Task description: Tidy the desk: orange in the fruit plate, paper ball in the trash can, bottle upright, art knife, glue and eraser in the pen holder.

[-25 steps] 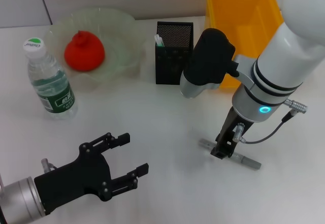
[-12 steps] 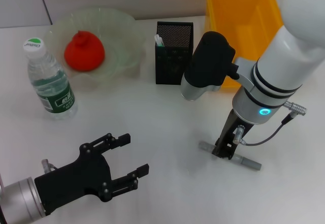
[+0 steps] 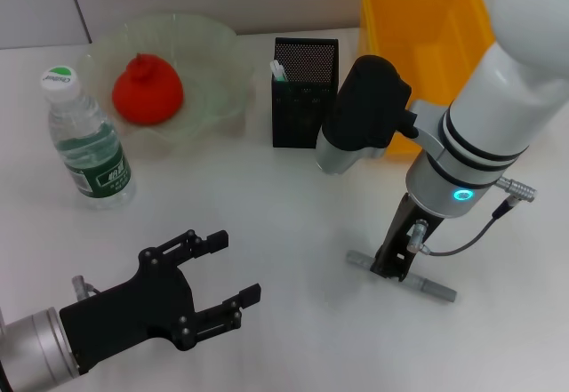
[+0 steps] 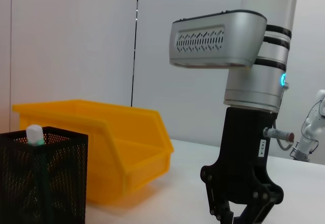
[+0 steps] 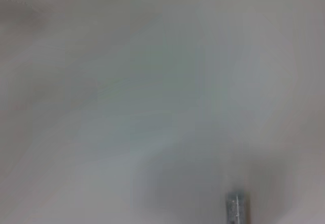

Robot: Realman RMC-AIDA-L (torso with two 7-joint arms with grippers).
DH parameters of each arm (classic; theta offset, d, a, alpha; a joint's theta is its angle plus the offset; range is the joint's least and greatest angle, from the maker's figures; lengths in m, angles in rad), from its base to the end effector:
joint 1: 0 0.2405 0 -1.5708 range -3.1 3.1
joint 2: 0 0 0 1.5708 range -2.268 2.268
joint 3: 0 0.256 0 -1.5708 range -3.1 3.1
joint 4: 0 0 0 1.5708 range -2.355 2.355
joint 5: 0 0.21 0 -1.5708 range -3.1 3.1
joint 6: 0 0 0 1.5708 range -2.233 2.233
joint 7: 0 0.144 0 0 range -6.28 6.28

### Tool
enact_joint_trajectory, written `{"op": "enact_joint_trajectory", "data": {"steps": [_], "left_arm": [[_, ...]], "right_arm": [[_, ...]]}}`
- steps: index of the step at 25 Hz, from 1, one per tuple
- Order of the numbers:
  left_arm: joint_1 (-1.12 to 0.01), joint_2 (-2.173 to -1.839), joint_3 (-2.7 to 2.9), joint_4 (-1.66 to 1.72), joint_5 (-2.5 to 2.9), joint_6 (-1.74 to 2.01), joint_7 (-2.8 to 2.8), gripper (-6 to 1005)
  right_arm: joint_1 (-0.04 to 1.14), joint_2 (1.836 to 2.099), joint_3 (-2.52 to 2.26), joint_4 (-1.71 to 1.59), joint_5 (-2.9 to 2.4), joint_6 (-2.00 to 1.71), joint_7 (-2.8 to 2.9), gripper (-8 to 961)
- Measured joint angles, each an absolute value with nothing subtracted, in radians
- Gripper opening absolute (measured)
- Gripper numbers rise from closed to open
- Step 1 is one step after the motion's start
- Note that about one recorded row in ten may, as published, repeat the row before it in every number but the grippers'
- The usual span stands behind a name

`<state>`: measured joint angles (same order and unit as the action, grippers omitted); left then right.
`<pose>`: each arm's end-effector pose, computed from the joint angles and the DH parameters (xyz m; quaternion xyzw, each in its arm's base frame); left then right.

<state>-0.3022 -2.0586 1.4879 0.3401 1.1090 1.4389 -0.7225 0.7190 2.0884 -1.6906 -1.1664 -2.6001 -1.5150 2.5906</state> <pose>-0.2845 0.2421 -0.0732 -0.9243 -0.1180 -0.3224 0.1665 0.1699 0.3374 -0.0644 -0.9227 0.2361 -0.2879 0.0996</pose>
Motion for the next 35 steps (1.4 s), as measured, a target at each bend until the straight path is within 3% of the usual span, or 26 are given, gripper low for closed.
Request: {"op": "enact_joint_trajectory", "data": {"steps": [14,23,25,31,35], "left_arm": [[-0.301,-2.059,1.487,0.344,1.109,1.443,-0.725,773],[-0.302,-2.059,1.486,0.343,1.109,1.444,-0.726,773],[-0.302,-2.059,1.486,0.343,1.109,1.444,-0.726,773],[-0.302,-2.059,1.487,0.344,1.109,1.444,-0.726,773],[-0.302,-2.059,1.488,0.343,1.109,1.443,-0.726,773]], "right_arm": [[0.720,2.081,-1.433,-1.228,-2.550,-1.626,2.526,73],[0.716,2.085,-1.532,-1.230,-2.549,-1.618,2.514,62],[0.715,2.086,-1.564,-1.232,-2.552,-1.608,2.525,215],[0.715,2.086,-1.596,-1.232,-2.555,-1.586,2.536,452],[0.715,2.086,-1.604,-1.222,-2.556,-1.572,2.537,472]]}}
